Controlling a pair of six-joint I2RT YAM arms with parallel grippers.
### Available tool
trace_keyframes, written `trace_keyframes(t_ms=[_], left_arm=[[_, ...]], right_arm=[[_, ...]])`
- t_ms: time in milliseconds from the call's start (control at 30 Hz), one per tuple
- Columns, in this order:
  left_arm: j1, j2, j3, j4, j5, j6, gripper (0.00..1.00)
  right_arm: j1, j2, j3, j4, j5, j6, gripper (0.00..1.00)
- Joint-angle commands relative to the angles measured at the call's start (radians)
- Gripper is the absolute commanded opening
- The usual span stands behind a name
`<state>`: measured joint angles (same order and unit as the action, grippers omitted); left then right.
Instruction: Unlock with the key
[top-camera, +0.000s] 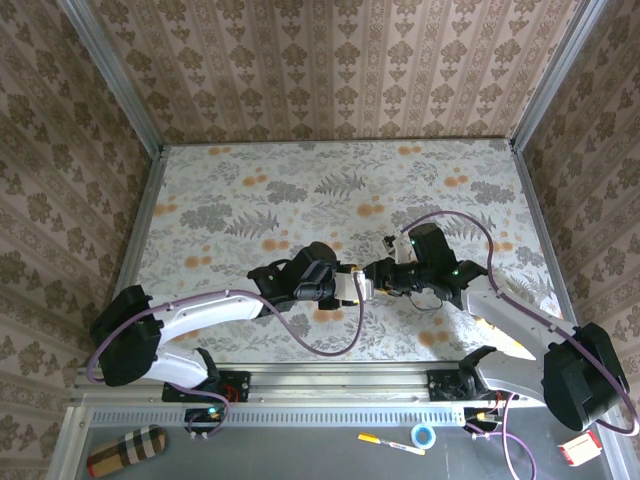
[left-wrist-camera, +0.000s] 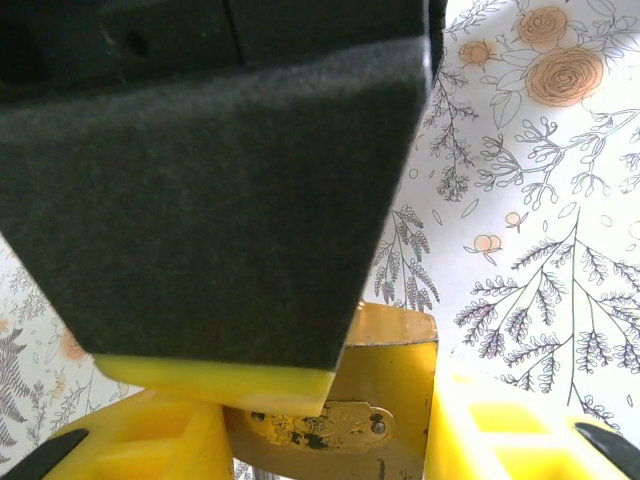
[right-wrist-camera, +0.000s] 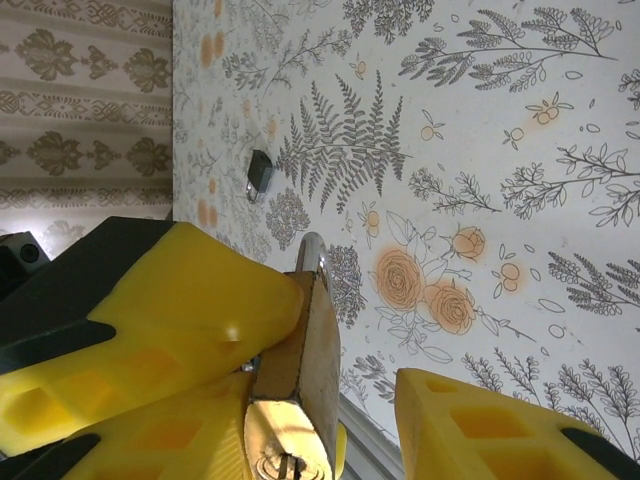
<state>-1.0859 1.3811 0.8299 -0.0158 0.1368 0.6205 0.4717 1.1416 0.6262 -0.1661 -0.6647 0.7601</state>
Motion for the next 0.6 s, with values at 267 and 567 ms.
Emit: trace_keyframes(t_ms=[267, 567], left_arm=[[-0.015, 0.018, 0.057, 0.091, 0.029, -0.014, 0.00], [-0.004, -0.025, -0.010, 0.202, -0.011, -0.097, 0.48]], right_arm=[[0.015, 0.026, 0.009, 0.041, -0.024, 0.031, 0.10], [0.015, 0.018, 0.035, 0.003, -0.030, 0.034, 0.00]])
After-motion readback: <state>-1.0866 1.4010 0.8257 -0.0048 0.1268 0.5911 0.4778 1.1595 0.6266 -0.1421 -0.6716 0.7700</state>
